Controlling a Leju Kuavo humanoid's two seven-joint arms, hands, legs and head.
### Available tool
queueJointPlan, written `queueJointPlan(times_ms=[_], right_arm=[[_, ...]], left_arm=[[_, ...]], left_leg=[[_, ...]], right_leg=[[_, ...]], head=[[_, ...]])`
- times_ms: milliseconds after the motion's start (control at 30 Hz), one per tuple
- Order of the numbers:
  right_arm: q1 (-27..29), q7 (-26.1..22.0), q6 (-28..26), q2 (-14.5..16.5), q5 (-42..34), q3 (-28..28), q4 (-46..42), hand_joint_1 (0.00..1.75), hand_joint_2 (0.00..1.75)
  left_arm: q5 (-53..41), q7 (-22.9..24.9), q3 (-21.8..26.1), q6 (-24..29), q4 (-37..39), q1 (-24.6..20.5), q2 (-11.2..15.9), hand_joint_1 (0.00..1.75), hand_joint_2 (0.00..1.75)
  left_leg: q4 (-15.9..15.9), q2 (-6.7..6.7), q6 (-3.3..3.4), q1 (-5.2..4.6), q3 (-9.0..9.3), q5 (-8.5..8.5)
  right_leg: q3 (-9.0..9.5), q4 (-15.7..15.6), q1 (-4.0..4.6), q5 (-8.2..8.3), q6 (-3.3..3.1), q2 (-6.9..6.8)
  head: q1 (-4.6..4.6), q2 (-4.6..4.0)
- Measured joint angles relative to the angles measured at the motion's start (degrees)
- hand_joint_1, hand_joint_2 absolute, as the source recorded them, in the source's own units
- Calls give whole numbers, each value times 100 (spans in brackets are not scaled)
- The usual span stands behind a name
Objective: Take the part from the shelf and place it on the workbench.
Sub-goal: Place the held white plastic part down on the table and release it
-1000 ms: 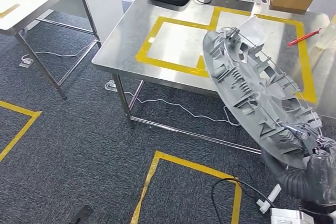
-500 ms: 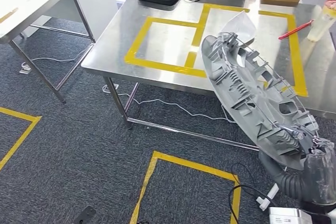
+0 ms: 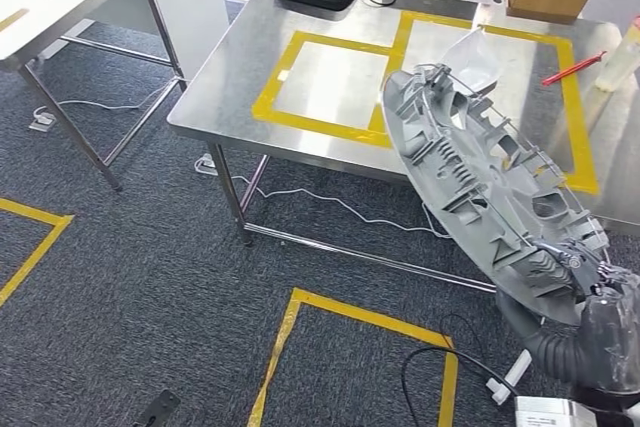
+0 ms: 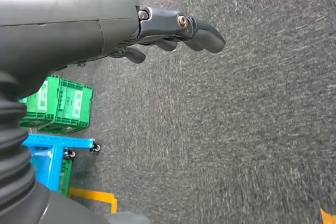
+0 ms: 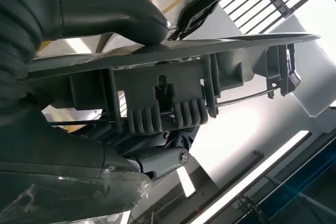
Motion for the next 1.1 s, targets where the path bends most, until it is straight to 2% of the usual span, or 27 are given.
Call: queueJointPlan(times_ms=[33, 67, 133, 167, 300, 333, 367, 433, 467, 500, 533, 600, 633, 667, 700, 800, 833, 867, 933, 967, 1000, 1033, 1067, 1100], right_arm=[[3, 4, -1, 0, 1, -2, 4, 175, 175], [5, 7, -1, 0, 2, -3, 7, 175, 175], [-10, 6, -2, 0, 15, -5, 15, 175, 175], [-20, 5, -2, 0, 25, -5, 22, 175, 175], [-35, 9, -3, 0, 56, -8, 53, 175, 175], [-37, 9, -4, 0, 55, -8, 57, 175, 175], [-36, 7, -5, 0, 55, -8, 60, 175, 175], [-31, 3, -14, 0, 55, -7, 72, 175, 175], [-27, 4, -19, 0, 55, -7, 81, 175, 175], [-24, 6, -22, 0, 55, -7, 90, 175, 175], [-21, 7, -24, 0, 55, -7, 96, 175, 175], [-24, 6, -28, 0, 55, -7, 103, 175, 175], [-26, 4, -33, 0, 57, -7, 104, 175, 175], [-29, 3, -40, 0, 60, -8, 106, 175, 175], [-30, 1, -48, 0, 63, -8, 108, 175, 175], [-38, -4, -60, -1, 64, -11, 111, 175, 175], [-42, -7, -61, -2, 63, -12, 112, 175, 175], [-45, -10, -61, -2, 63, -12, 114, 175, 175], [-46, -17, -61, -2, 67, -12, 122, 175, 175], [-44, -19, -60, -2, 69, -12, 128, 175, 175], [-41, -21, -60, -2, 72, -12, 133, 175, 175], [-36, -20, -59, -2, 74, -12, 136, 175, 175], [-29, -20, -59, -2, 74, -12, 138, 175, 175], [-21, -20, -58, -2, 75, -11, 141, 175, 175]], left_arm=[[1, -3, 0, -4, 0, 2, -6, 0, 175], [2, -8, 1, -10, -1, 2, -10, 0, 175], [14, -18, 2, -20, -1, -2, -8, 0, 175], [24, -22, 3, -23, -1, -4, -4, 0, 175], [90, -59, 9, -15, -1, -15, -9, 0, 175], [122, -71, 17, -8, -1, -20, -15, 0, 175], [149, -87, 27, 1, -1, -23, -21, 0, 175], [172, -119, 43, 11, -1, -18, -25, 0, 175], [169, -127, 45, 14, -1, -10, -25, 0, 175], [164, -131, 46, 14, -1, -2, -25, 0, 175], [158, -132, 48, 14, -1, 4, -25, 0, 175], [149, -132, 49, 16, -1, 5, -21, 0, 175], [148, -130, 49, 17, -1, 2, -19, 0, 175], [148, -128, 50, 20, -1, -3, -16, 0, 175], [147, -125, 50, 23, -1, -9, -14, 0, 175], [134, -108, 52, 23, -1, -5, -22, 0, 175], [130, -104, 53, 21, -1, -1, -24, 0, 175], [127, -103, 54, 19, -1, 2, -25, 0, 175], [119, -97, 55, 9, -1, 11, -22, 0, 175], [114, -89, 56, 3, -1, 21, -25, 0, 175], [109, -80, 56, -2, -1, 31, -29, 0, 175], [99, -72, 57, -4, -1, 38, -33, 0, 175], [91, -67, 57, -5, -1, 41, -36, 0, 175], [84, -60, 58, -6, -1, 43, -36, 0, 175]], left_leg=[[0, -2, -11, 5, 26, -18], [1, -5, -31, 11, 57, -40], [7, -12, -93, -5, 97, -91], [7, -13, -125, -17, 104, -106], [64, -8, -241, -14, 99, -177], [243, -7, -267, -11, 12, -271], [549, -7, -285, -10, -152, -404], [1325, -7, -300, -10, -625, -670], [1581, -7, -298, -12, -813, -691], [1636, -7, -286, -13, -903, -591], [1477, -7, -266, -16, -886, -384], [776, -8, -198, -38, -624, 113], [436, -7, -168, -51, -476, 226], [210, -7, -147, -63, -371, 253], [102, -10, -126, -72, -316, 195], [-11, -16, -54, -39, -172, 105], [-27, -18, -32, -23, -104, 85], [-39, -23, -18, -12, -44, 59], [-45, -29, -3, -10, 53, -35], [-45, -30, -3, -11, 114, -93], [-45, -32, -5, -10, 192, -156], [-45, -35, -10, -9, 284, -224], [-45, -37, -21, -5, 388, -299], [-46, -39, -40, -7, 479, -375]], right_leg=[[107, -250, -4, 188, 1, -3], [293, -647, -10, 412, 2, -13], [644, -1346, -8, 643, -26, -26], [730, -1505, -3, 655, -58, -25], [792, -1555, 1, 596, -238, 4], [817, -1564, -8, 583, -277, 4], [840, -1569, -11, 565, -310, 3], [880, -1569, -3, 515, -352, 7], [911, -1569, 2, 485, -359, 15], [953, -1568, 6, 450, -356, 27], [1009, -1569, 8, 410, -348, 37], [1125, -1571, 16, 312, -314, 50], [1157, -1571, 24, 258, -284, 55], [1179, -1589, 30, 217, -250, 58], [1209, -1596, 34, 202, -206, 59], [1330, -1598, 31, 162, -83, 37], [1254, -1438, 31, 131, -59, 23], [1079, -1132, 29, 79, -40, 11], [558, -376, 27, -142, -19, 1], [336, -144, 28, -264, -14, 1], [200, -90, 28, -321, -14, 0], [161, -229, 27, -250, -11, -2], [190, -517, 23, -39, -13, -6], [244, -871, 17, 297, -13, -24]], head=[[1, 0], [2, 1], [3, 1], [-2, 1], [-30, 1], [-42, 0], [-55, 0], [-70, 1], [-71, 1], [-72, 1], [-72, 1], [-70, 1], [-72, 1], [-68, 0], [-70, 0], [-62, -1], [-40, -1], [-24, 0], [1, 0], [2, 0], [5, 0], [6, 0], [9, 0], [10, 0]])
